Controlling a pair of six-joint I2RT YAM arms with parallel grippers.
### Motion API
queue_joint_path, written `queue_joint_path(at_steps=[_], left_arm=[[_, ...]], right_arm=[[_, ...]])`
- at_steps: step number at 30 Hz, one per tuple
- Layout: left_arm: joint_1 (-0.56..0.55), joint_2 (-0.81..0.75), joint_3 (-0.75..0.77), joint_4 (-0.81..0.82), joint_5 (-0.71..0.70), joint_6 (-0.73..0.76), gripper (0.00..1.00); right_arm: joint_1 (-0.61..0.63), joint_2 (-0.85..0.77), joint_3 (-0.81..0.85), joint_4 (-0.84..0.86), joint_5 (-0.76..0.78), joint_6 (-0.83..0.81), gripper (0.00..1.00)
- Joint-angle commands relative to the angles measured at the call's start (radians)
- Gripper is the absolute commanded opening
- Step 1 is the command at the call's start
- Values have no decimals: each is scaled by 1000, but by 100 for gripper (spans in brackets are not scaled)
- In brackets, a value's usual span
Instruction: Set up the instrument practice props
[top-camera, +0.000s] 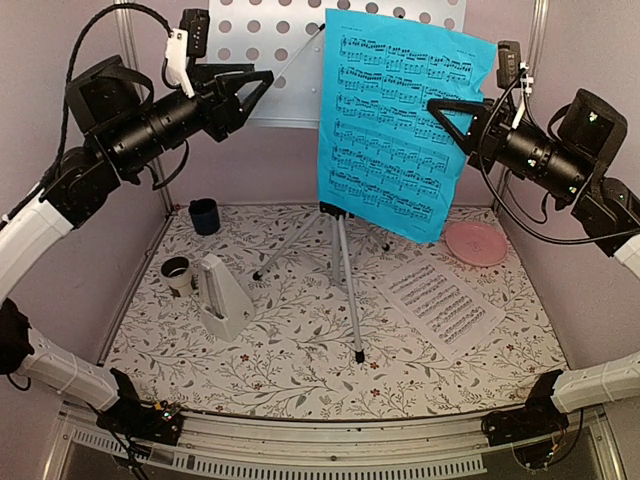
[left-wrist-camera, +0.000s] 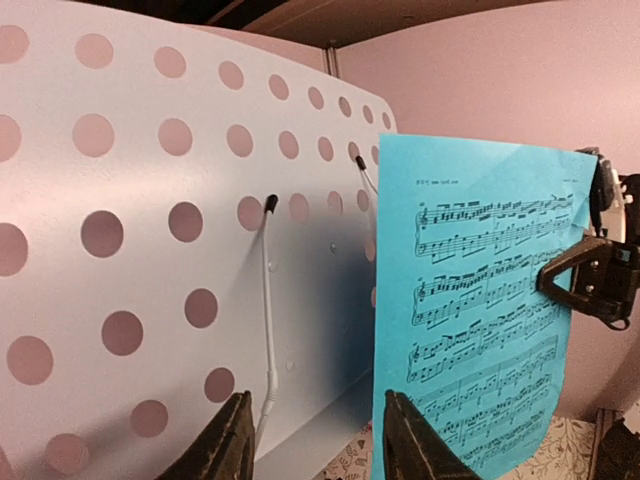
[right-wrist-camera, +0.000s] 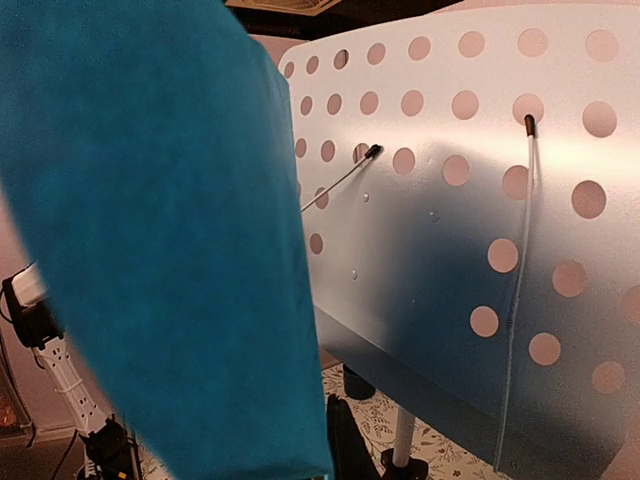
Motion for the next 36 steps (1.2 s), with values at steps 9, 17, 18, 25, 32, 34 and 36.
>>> queue_joint_path(at_steps=[9, 17, 18, 25, 32, 34, 36], left_arm=[[11, 232, 381, -255, -101, 77, 46], [2, 343, 516, -285, -167, 123, 42], [2, 354, 529, -289, -178, 125, 41], [-1, 389, 589, -304, -226, 131, 32], [0, 430, 644, -347, -251, 134, 24], [0, 435, 656, -354, -253, 136, 24], [1, 438, 656, -356, -257, 137, 23]], right_arm=[[-101, 54, 93, 137, 64, 59, 0], [-128, 99, 137, 184, 76, 57, 0], [-128, 106, 149, 183, 77, 51, 0], [-139, 158, 214, 182, 93, 25, 0], [-142, 178, 244, 184, 127, 5, 0], [-141, 179, 250, 184, 132, -2, 0], [-144, 181, 254, 184, 142, -10, 0]])
